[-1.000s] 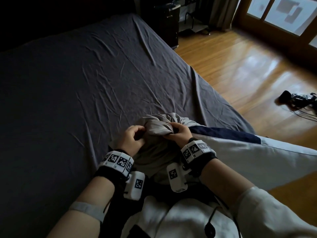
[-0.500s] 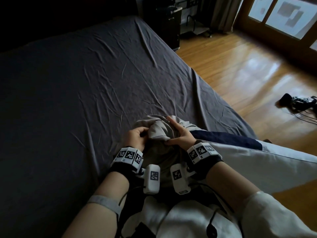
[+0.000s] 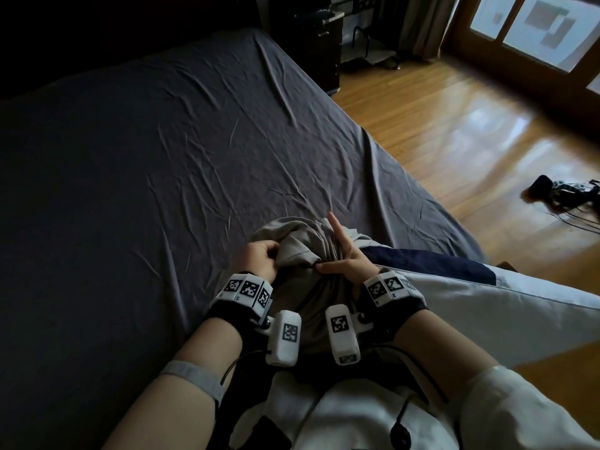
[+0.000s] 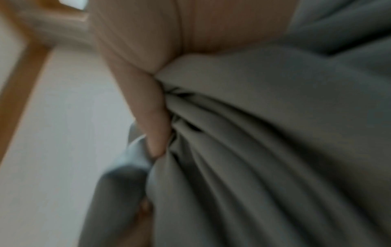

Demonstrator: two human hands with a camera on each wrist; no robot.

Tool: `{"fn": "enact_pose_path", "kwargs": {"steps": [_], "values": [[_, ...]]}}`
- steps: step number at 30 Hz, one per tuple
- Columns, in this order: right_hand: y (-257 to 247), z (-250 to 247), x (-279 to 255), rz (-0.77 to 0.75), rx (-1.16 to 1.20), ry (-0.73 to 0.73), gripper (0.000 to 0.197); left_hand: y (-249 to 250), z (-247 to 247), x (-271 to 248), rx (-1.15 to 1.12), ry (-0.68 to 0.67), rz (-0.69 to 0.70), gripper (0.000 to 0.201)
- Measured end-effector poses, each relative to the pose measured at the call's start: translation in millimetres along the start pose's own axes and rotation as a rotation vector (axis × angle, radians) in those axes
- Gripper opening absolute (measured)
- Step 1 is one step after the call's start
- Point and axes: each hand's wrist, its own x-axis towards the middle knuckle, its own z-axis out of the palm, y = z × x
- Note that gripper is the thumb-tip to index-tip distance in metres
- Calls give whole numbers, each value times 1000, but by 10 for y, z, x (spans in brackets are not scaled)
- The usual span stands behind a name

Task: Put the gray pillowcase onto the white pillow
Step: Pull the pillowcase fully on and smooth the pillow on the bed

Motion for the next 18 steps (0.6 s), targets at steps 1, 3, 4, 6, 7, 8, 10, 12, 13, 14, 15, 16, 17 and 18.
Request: {"fn": "enact_pose_path", "kwargs": {"steps": [1,3,4,6,7,8,10,12,13,14,15,16,17,18], "values": [[-13,17,12,-3,-47,9,103,0,0,0,-11,19,0,12],[-54,50,16,-5,-104,26,109,-18,6,2,-52,33,8,19],[-67,62,19,11,-103,35,112,-17,9,-8,-82,34,11,22],[-48,58,31,17,-98,35,116,18,23,-32,-101,23,16,23],[-44,58,30,10,-115,23,118,42,41,-46,-102,19,26,25],[-32,60,34,-1,-141,7,119,61,69,-54,-107,23,44,26],[3,63,36,-30,-181,-5,119,132,123,-91,-134,38,75,21],[43,74,44,-59,-194,35,115,147,178,-96,-157,39,85,17],[49,76,54,-77,-202,71,111,146,193,-95,-148,26,79,17],[60,74,64,-99,-201,110,105,151,200,-96,-145,16,74,17],[67,70,70,-123,-187,143,100,153,197,-91,-155,12,60,16],[62,63,72,-144,-171,169,95,165,200,-84,-187,13,46,16],[58,66,75,-158,-157,191,91,155,190,-72,-198,19,37,16],[57,74,79,-163,-136,208,89,133,182,-62,-204,25,36,17]]}}
